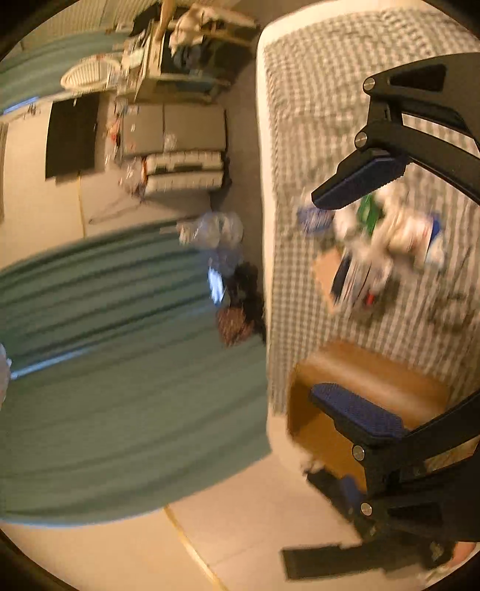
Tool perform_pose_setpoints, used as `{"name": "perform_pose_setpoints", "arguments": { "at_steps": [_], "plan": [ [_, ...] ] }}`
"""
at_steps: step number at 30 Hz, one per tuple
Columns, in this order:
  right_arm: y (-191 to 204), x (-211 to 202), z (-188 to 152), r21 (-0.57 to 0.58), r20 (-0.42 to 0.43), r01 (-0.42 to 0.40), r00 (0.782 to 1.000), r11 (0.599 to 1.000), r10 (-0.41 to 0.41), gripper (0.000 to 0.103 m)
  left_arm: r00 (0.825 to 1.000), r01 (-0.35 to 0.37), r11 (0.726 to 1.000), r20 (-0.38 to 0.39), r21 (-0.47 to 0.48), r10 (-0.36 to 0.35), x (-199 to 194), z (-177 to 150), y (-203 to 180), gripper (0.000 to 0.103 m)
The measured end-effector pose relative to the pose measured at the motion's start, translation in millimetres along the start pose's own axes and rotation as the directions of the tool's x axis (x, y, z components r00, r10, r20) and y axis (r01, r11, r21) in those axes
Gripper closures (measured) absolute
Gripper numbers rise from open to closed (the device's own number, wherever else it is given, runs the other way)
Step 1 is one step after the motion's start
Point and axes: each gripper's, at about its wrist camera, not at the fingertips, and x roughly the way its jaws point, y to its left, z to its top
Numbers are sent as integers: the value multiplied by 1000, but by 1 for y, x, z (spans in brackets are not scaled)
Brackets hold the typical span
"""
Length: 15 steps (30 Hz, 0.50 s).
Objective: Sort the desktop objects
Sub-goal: 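Return the left gripper to the pile and grasp the wooden bead bracelet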
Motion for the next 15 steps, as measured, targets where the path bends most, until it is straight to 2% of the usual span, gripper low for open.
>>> {"name": "perform_pose_setpoints", "arguments": {
  "at_steps": [5,9,15],
  "plan": [
    [-52,-4,-31,-16,-41,48,998,999,-49,7,999,31,998,-31,52,-30,13,-21,-47,0],
    [-82,5,-64,-21,-65,31,997,999,-32,7,999,8,994,-54,106,-2,33,-42,-74,0],
    [-89,24,-81,-98,-118,-1,993,995,-10,11,996,-23,980,-81,196,39,69,-73,-89,0]
  ]
}}
